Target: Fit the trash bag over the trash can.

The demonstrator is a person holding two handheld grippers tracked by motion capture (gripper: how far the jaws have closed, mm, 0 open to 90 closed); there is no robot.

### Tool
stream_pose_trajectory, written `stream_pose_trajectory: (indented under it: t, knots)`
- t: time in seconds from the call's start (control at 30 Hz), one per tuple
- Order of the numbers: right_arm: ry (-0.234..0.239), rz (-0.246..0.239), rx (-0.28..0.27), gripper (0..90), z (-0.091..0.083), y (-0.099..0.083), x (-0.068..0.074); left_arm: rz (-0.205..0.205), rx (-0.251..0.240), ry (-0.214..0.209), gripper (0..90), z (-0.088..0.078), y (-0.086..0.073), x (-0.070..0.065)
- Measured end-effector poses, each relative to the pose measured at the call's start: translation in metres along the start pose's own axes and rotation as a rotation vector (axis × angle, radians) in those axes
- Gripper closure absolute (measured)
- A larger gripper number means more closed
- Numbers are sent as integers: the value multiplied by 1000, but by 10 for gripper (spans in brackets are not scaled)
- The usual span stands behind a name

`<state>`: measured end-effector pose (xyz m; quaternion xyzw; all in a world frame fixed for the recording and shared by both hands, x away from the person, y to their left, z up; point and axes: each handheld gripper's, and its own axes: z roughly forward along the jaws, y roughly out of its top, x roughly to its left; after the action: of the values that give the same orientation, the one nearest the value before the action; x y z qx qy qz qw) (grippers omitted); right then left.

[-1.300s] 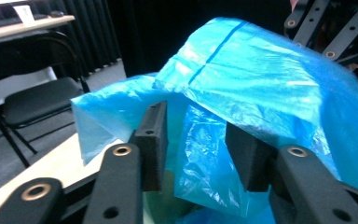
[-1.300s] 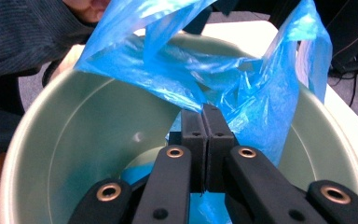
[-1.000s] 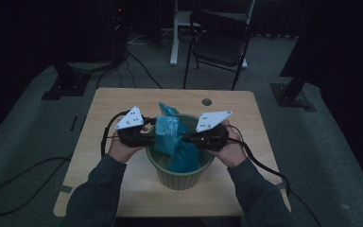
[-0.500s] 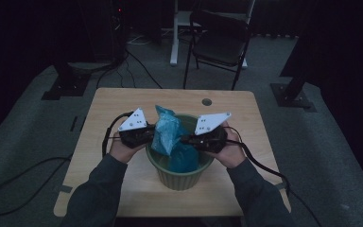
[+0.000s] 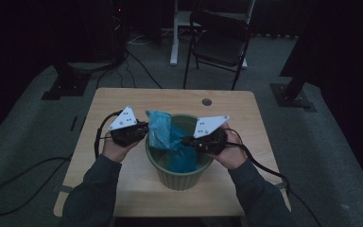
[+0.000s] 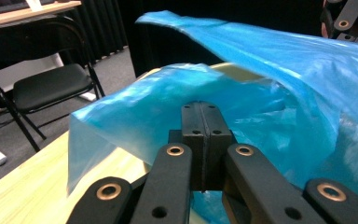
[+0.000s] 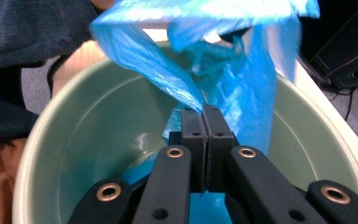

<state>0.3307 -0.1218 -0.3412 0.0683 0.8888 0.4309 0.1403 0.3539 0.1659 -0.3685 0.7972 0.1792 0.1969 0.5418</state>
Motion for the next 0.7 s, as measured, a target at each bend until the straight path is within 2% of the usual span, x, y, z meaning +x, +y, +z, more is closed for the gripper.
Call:
stream_pose_trajectory:
  t: [0.27, 0.7]
  knots:
    - [-2, 6, 49, 882, 1, -9, -1, -33, -2, 52, 900, -13, -11, 8]
    - [-4, 10, 97, 882, -2, -21, -1, -87, 2, 129, 900, -29, -27, 22]
